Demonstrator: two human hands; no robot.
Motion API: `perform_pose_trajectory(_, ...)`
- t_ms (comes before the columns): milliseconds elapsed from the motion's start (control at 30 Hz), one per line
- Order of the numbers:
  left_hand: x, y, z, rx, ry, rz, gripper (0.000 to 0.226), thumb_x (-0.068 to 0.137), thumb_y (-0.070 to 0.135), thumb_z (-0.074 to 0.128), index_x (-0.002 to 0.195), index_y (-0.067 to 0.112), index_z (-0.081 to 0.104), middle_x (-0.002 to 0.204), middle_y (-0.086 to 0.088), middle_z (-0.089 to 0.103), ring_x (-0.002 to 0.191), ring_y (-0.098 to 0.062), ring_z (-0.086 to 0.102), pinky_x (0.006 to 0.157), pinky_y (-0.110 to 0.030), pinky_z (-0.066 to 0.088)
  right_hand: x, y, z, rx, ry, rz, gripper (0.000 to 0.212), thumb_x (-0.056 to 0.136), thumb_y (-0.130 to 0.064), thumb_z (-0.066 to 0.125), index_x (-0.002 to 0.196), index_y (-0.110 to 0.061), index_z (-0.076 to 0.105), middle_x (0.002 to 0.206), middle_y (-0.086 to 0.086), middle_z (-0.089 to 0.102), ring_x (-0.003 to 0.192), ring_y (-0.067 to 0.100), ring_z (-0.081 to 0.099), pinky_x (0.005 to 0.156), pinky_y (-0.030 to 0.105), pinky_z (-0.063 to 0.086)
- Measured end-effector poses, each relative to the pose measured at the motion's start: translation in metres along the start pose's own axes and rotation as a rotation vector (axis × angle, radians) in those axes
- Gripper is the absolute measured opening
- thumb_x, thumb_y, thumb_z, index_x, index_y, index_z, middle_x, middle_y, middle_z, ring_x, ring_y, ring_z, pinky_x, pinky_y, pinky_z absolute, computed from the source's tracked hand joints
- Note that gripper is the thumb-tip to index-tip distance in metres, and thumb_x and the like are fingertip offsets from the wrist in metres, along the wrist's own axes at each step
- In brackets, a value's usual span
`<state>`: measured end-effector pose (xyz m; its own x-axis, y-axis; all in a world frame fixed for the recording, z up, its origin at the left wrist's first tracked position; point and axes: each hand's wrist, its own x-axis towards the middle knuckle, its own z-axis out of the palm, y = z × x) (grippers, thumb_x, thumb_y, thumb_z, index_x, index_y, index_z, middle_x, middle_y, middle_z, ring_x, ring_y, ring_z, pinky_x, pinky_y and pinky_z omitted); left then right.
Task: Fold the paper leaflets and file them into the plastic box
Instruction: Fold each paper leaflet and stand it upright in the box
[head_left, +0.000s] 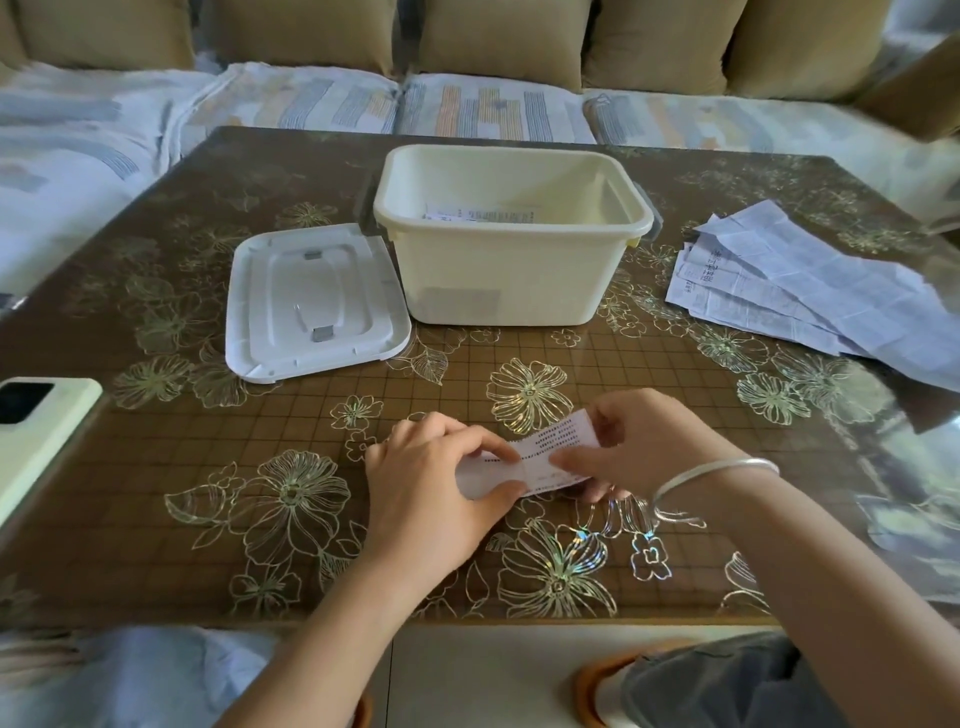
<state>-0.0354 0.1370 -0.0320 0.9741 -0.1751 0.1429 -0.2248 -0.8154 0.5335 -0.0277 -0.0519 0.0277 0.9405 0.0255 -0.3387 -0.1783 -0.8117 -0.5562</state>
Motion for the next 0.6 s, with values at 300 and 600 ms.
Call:
perform_pose_trajectory(300, -0.001, 0.0, 0.002, 0.027, 0.016, 0.022, 0.034, 0.074, 0.068, 0.064, 0.105, 0.054, 0.064, 0.093, 0.024, 0.042, 0.091, -0.001, 0.03, 0.071, -0.028, 0.012, -0.036, 0.011, 0.039, 0.577, 0.194, -0.295, 0.03, 0.089, -0.04, 0.049, 0.1, -0.024, 0.071, 0.086, -0.01, 0.074, 0.082, 0.013, 0.071, 0.077, 0.033, 0.058)
perform_pose_trajectory(600, 0.001, -0.006, -0.011, -0.049, -0.065, 0.01, 0.046, 0.08, 0.045, 0.069, 0.123, 0.032, 0.06, 0.118, 0.019, 0.057, 0.111, -0.008, 0.048, 0.088, -0.027, 0.031, -0.028, 0.021, 0.073, -0.026, 0.355, -0.7, 0.034, 0.095, -0.027, 0.048, 0.124, -0.019, 0.064, 0.132, -0.008, 0.058, 0.127, 0.0, 0.048, 0.105, 0.027, 0.042)
